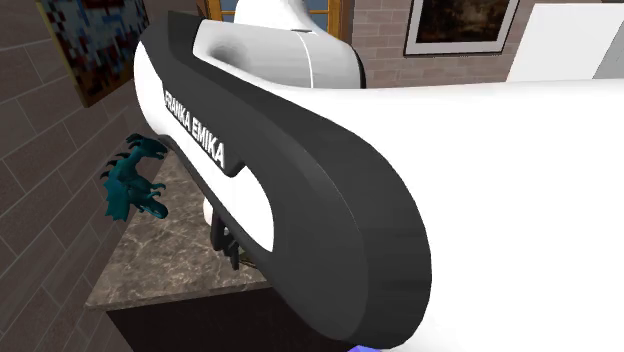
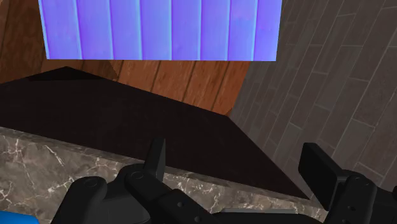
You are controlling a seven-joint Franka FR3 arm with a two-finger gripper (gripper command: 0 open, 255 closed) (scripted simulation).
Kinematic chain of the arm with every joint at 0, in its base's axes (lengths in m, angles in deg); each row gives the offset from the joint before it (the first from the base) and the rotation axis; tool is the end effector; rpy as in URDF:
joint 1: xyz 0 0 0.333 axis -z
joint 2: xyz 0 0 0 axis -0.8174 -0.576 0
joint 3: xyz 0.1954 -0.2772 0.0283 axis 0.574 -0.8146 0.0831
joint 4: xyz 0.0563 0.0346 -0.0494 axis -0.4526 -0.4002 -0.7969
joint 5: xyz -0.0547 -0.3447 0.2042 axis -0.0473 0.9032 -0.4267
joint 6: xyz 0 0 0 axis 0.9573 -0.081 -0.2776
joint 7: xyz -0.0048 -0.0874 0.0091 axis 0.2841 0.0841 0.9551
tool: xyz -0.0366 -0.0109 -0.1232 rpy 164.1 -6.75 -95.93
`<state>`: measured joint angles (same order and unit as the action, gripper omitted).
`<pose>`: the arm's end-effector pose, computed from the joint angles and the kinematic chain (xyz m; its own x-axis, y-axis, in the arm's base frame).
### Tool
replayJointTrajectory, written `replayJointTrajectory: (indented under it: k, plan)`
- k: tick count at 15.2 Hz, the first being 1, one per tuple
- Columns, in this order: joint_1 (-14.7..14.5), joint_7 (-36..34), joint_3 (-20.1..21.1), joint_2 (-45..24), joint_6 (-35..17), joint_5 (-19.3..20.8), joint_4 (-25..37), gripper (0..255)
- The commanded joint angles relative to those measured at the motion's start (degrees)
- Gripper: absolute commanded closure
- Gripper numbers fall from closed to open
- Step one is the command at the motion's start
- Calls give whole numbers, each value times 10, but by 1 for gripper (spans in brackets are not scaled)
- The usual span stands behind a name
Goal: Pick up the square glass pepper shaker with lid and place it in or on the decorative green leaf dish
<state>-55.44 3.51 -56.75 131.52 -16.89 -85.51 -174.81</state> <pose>0.2860 -0.0065 0.5648 0.9965 -0.0133 -0.0822 -0.0254 -0.9886 -0.1485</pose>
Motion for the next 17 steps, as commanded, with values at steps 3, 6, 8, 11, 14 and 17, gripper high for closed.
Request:
replayJointTrajectory:
  k: [3, 6, 8, 11, 14, 17]
  plan:
    - [4, 14, -10, -32, -31, 11, 0, 0]
    - [10, 35, -26, -83, -75, 26, 5, 0]
    - [13, 48, -36, -120, -104, 34, 12, 0]
    - [18, 67, -51, -177, -144, 43, 28, 0]
    - [22, 86, -66, -237, -181, 49, 51, 0]
    - [25, 105, -80, -299, -213, 51, 80, 0]
